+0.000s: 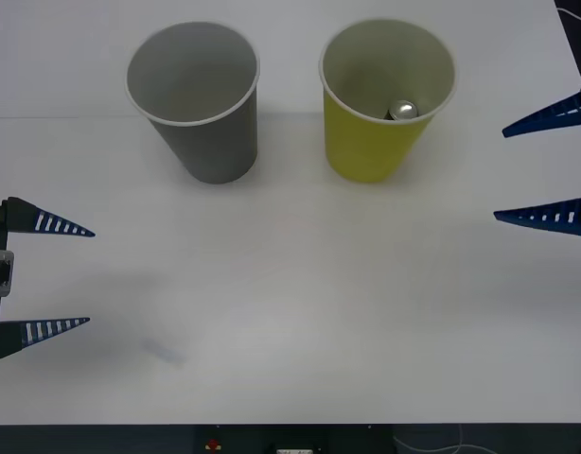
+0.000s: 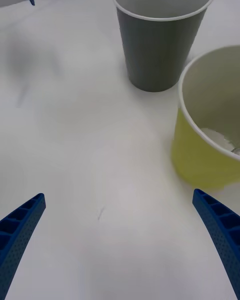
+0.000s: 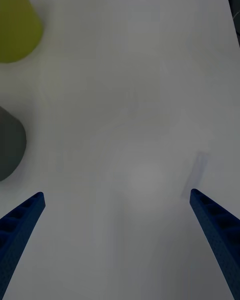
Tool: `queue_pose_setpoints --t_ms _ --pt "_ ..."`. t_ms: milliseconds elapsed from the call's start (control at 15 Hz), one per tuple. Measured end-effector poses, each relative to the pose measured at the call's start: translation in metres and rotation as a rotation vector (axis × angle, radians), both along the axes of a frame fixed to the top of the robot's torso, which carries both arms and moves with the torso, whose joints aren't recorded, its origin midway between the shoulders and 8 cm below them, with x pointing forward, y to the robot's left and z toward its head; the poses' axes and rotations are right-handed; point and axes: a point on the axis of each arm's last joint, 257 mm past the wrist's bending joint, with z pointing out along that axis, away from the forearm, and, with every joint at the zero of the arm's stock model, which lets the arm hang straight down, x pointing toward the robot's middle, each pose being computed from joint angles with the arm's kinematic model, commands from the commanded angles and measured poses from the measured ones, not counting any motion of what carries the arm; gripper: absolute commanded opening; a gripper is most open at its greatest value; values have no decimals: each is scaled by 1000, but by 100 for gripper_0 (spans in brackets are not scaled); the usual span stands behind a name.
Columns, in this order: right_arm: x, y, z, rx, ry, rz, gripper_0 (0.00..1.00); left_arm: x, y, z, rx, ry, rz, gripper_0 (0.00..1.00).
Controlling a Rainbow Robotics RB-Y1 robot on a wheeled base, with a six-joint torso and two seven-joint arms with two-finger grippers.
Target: Put the can into the green bin and the plastic bottle into the gray bin
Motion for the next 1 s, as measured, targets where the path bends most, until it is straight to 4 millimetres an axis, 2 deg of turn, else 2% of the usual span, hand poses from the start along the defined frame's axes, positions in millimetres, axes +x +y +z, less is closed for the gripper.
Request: queue_pose_setpoints --t_ms 467,667,1000 --pt "-35 -41 -46 -130 -25 74 100 0 0 0 0 0 0 100" --pt "-45 -53 -56 -160 -18 83 100 0 0 0 0 0 0 100" --pt "-47 -64 -63 -202 -12 77 100 0 0 0 0 0 0 100"
